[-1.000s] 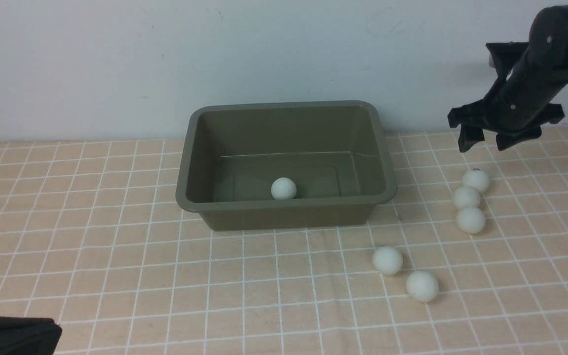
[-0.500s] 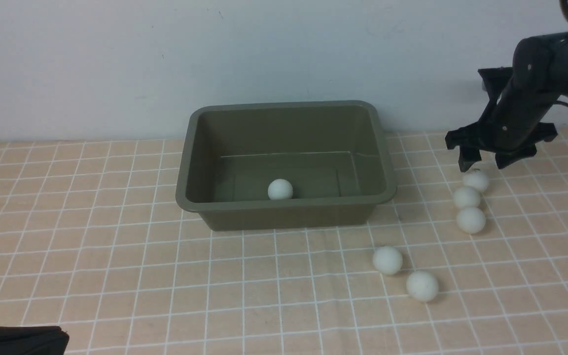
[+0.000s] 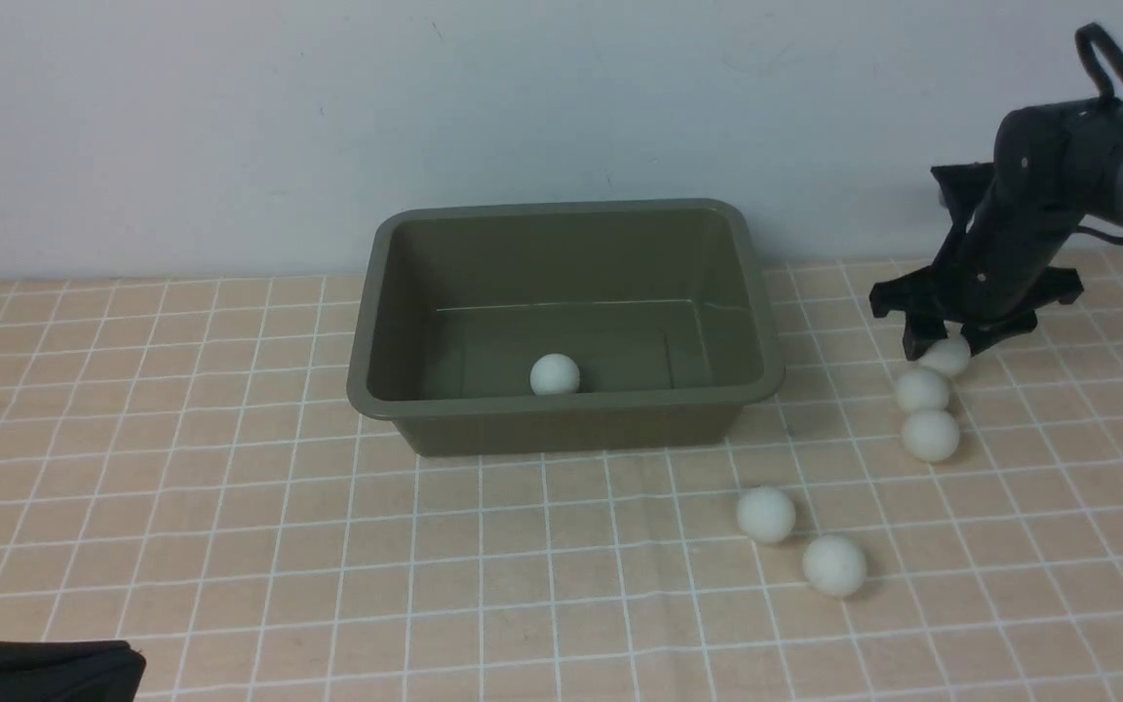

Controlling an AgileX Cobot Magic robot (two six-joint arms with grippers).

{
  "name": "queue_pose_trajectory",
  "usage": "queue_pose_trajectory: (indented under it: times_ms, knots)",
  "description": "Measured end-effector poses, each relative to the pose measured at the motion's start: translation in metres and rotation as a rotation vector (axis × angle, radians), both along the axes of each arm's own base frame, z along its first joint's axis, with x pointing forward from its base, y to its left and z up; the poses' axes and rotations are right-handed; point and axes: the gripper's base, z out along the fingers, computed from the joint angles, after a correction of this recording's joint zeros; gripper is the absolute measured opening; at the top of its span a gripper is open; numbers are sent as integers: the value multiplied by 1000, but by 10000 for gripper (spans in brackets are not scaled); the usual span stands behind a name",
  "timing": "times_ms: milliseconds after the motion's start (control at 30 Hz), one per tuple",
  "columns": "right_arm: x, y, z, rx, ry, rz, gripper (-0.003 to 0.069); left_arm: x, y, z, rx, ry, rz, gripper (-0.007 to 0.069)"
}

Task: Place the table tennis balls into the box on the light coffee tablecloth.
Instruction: 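Reach for and grasp a ping pong ball on the table, then release the ping pong ball into the bin and lift the gripper away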

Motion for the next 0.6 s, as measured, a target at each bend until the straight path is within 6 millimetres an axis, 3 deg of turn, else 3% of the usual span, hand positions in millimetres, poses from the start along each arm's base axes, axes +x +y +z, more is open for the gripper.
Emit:
queue_pose_trajectory:
  times_ms: [200, 233, 367, 600]
  knots:
    - [13, 8, 45, 83, -56, 25, 360, 1, 0, 1, -6, -15, 6, -69]
    - [15, 18, 67, 176, -80, 60, 360, 1, 0, 1, -8, -18, 7, -69]
    - [11, 59, 96, 363, -107, 211, 360, 3, 0, 3, -14, -38, 14, -69]
    - [-6, 131, 100, 430, -95, 412, 360, 4, 0, 4, -20, -54, 20, -69]
